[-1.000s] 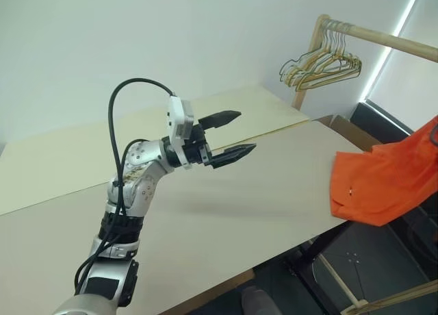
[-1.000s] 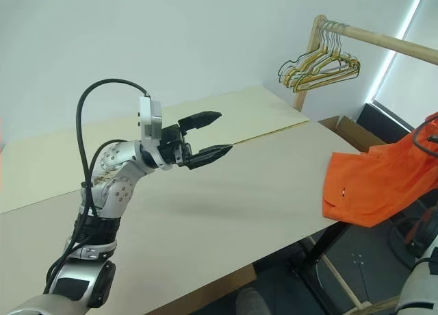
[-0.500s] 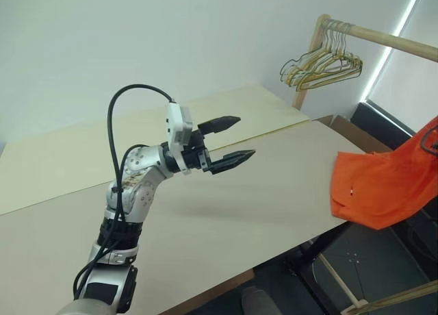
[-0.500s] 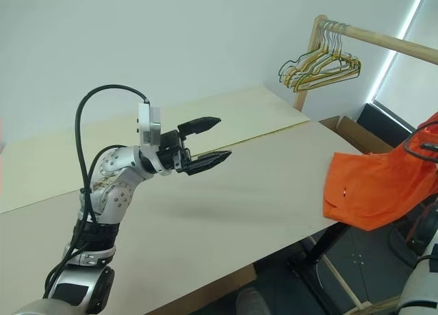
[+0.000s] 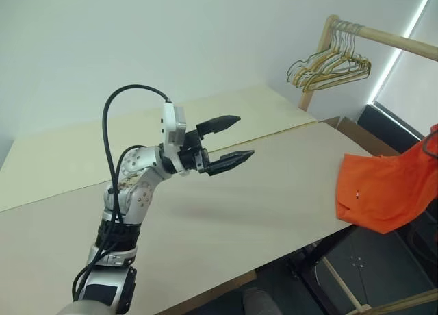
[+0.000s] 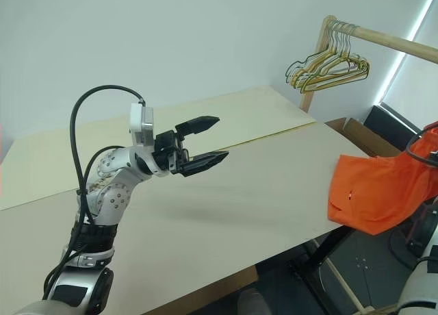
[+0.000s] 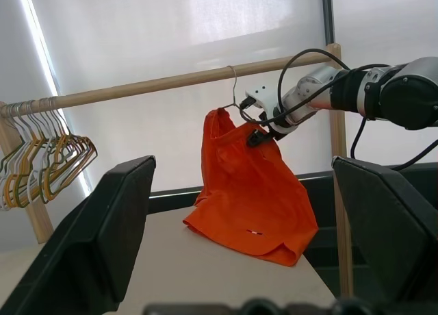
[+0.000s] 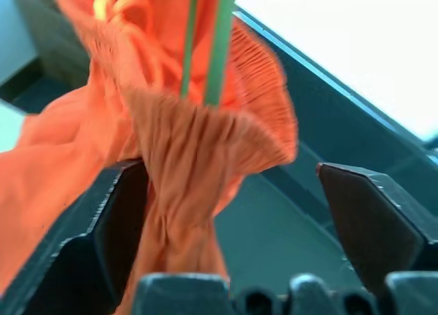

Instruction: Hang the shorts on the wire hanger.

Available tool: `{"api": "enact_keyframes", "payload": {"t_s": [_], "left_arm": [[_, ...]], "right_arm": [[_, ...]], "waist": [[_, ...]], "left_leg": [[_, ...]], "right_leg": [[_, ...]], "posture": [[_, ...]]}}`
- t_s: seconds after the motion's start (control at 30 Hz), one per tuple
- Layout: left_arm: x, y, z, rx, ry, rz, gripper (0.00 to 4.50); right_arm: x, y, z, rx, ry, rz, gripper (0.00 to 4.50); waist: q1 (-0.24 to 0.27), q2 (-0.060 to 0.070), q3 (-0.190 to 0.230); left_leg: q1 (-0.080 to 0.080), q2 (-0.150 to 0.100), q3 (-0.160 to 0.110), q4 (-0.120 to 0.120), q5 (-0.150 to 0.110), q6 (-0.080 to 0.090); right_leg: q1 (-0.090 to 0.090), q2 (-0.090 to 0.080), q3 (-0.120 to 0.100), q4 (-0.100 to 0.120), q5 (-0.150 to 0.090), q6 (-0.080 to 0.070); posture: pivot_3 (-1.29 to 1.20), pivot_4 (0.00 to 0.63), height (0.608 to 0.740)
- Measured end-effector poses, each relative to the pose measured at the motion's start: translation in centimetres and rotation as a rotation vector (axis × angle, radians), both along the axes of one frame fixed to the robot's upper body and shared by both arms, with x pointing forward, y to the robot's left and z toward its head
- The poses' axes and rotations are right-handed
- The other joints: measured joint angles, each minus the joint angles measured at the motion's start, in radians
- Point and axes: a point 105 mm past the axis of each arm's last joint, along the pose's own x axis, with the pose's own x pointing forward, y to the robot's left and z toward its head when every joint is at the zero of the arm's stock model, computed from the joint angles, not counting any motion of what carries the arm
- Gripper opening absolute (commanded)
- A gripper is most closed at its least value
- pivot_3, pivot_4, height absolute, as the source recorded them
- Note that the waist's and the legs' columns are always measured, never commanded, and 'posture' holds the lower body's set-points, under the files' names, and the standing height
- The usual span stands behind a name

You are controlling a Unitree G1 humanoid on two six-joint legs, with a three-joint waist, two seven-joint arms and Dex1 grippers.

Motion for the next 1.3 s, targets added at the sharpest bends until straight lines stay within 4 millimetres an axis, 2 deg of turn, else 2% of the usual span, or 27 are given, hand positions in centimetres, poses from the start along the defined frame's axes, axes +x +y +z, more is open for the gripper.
{"api": "enact_keyframes", "payload": {"t_s": [0.13, 0.3, 0.4, 0.5, 0.57, 0.63, 0.7, 0.87, 1.03, 1.17, 1.3], "left_arm": [[0.2, -0.1, -0.2, 0.008, 0.003, 0.011, 4.5], [0.1, -0.1, -0.3, 0.019, 0.002, 0.008, 4.5], [0.2, -0.1, -0.3, 0.022, 0.003, 0.008, 4.5], [0.3, 0.1, -0.4, 0.028, 0.004, 0.014, 4.5], [0.3, 0.1, -0.3, 0.028, -0.003, 0.02, 4.5], [0.4, 0.4, -0.2, 0.027, -0.007, 0.032, 4.5], [0.6, 0.9, -0.3, 0.049, -0.003, 0.054, 4.5], [1.4, 3.2, -0.1, 0.109, -0.019, 0.156, 4.5], [1.1, 6.1, -1.0, 0.127, 0.019, 0.246, 4.5], [0.3, 7.8, -1.5, 0.136, 0.038, 0.313, 4.5], [-0.7, 9.9, -3.1, 0.161, 0.095, 0.406, 4.5]], "right_arm": [[0.6, 0.7, 2.6, -0.086, -0.046, -0.038, 4.46], [1.8, 4.0, 5.0, -0.206, -0.086, 0.038, 4.46], [1.5, 5.2, 6.1, -0.281, -0.084, 0.041, 4.46], [1.3, 6.1, 8.3, -0.372, -0.121, 0.039, 4.46], [1.5, 7.4, 9.7, -0.471, -0.148, 0.075, 4.46], [2.1, 8.7, 10.3, -0.546, -0.167, 0.137, 4.46], [3.0, 10.3, 10.1, -0.573, -0.196, 0.225, 4.46], [5.7, 16.0, 8.9, -0.616, -0.237, 0.554, 4.46], [6.8, 21.5, 7.8, -0.631, -0.253, 0.896, 4.46], [6.7, 25.0, 5.2, -0.602, -0.21, 1.146, 4.46], [6.0, 26.9, 1.5, -0.521, -0.132, 1.358, 4.46]], "waist": [[-0.003, 0.001, 0.0], [0.002, 0.001, 0.0], [0.014, 0.002, 0.0], [0.025, 0.002, 0.0], [0.027, 0.002, 0.0], [0.027, 0.002, 0.0], [0.024, 0.002, 0.001], [0.024, 0.002, 0.002], [0.041, 0.0, 0.004], [0.085, -0.004, 0.006], [0.151, -0.006, 0.007]], "left_leg": [[0.001, 0.0, 0.0, 0.0, 0.0, 0.0], [0.0, 0.001, 0.0, 0.0, 0.0, 0.0], [0.0, 0.001, 0.0, 0.0, 0.0, 0.0], [-0.001, 0.001, 0.0, 0.0, 0.0, 0.0], [-0.001, 0.001, -0.001, 0.0, 0.0, 0.0], [-0.002, 0.001, -0.001, 0.0, 0.0, 0.0], [-0.001, 0.001, -0.001, 0.0, 0.0, 0.0], [0.0, 0.001, -0.001, 0.0, 0.0, 0.0], [0.004, 0.002, -0.003, 0.0, 0.0, 0.0], [0.002, 0.004, -0.004, 0.0, 0.0, 0.0], [-0.006, 0.003, -0.004, -0.001, 0.001, -0.002]], "right_leg": [[0.0, 0.0, 0.001, 0.001, 0.0, 0.0], [0.0, 0.001, 0.0, 0.002, 0.0, 0.0], [-0.001, 0.001, 0.0, 0.001, 0.0, 0.001], [-0.002, 0.001, 0.0, 0.001, 0.0, 0.001], [-0.002, 0.001, -0.001, 0.001, 0.0, 0.001], [-0.002, 0.001, -0.001, 0.0, 0.0, 0.001], [-0.002, 0.001, -0.001, 0.0, 0.0, 0.001], [-0.002, 0.001, 0.0, 0.002, 0.0, 0.0], [-0.004, 0.001, -0.002, 0.001, 0.001, 0.0], [-0.008, 0.001, -0.003, 0.002, 0.001, -0.001], [-0.018, 0.001, -0.003, 0.003, 0.002, -0.002]], "posture": [[-0.22, 0.0, 0.74], [-0.23, 0.0, 0.74], [-0.23, 0.0, 0.74], [-0.23, 0.0, 0.74], [-0.23, 0.0, 0.74], [-0.21, 0.0, 0.74], [-0.19, 0.0, 0.74], [-0.15, 0.0, 0.74], [-0.06, 0.0, 0.74], [-0.01, 0.0, 0.74], [0.06, 0.0, 0.74]]}}
